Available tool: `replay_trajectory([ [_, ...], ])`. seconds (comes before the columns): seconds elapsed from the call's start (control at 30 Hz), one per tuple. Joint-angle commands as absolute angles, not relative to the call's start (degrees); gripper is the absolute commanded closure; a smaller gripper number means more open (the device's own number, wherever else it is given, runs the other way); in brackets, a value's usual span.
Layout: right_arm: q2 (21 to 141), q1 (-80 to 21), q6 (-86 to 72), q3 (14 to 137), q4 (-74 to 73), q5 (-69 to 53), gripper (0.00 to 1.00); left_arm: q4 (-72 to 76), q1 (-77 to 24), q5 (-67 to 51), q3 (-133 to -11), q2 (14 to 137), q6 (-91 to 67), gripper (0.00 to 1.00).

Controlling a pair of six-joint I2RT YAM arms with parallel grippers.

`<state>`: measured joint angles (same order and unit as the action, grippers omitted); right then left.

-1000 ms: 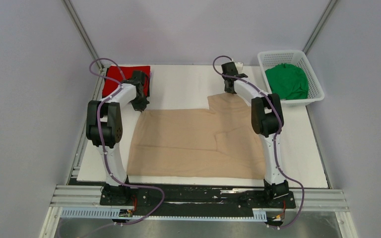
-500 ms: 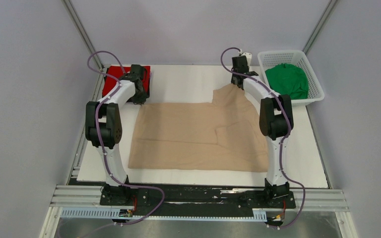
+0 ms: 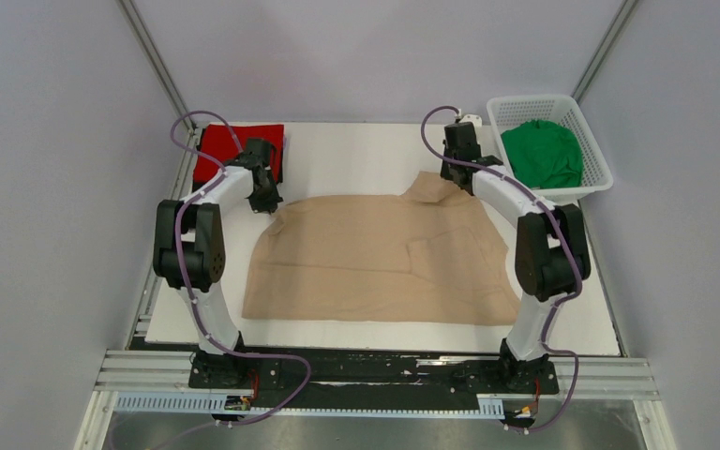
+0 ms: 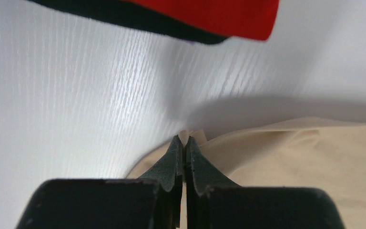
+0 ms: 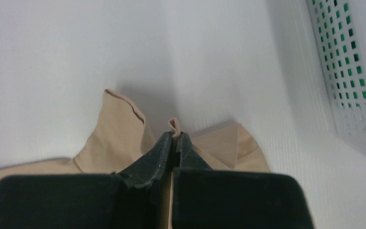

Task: Fold and stack the t-shirts
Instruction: Fold the other side of the tshirt into a rectangle

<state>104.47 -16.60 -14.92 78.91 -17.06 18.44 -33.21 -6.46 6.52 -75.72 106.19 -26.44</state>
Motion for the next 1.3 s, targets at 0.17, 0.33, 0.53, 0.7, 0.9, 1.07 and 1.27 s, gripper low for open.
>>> replay_trajectory([
  [0.17,84.4,-17.9,-19.1,65.2,-20.4,18.0,1.0,-28.1,-7.0,2.5,-67.4,92.1,-15.1,1.0],
  [0.33,79.0,-18.0,-20.9,60.7,-22.5,13.3,1.0,-30.6,-8.7,12.4,-69.5,90.9,-4.8,1.0],
  [0.53,76.4,-18.0,-21.8,59.0,-26.0,12.2,1.0,-24.1,-9.2,6.6,-65.8,88.4,8.8,1.0],
  [0.7,72.9,-18.2,-22.2,58.5,-30.9,11.9,1.0,-23.0,-9.6,1.9,-61.6,85.2,11.2,1.0],
  [0.9,68.7,-18.4,-24.4,57.8,-38.9,8.8,1.0,-24.7,-11.8,-3.3,-57.8,81.5,9.8,1.0],
  [1.07,67.0,-18.5,-26.0,56.4,-45.5,6.3,1.0,-28.8,-14.4,-0.7,-57.2,81.5,8.8,1.0],
  [1.27,65.1,-18.5,-28.3,57.0,-52.9,6.2,1.0,-28.9,-15.6,-0.2,-53.6,76.2,5.9,1.0],
])
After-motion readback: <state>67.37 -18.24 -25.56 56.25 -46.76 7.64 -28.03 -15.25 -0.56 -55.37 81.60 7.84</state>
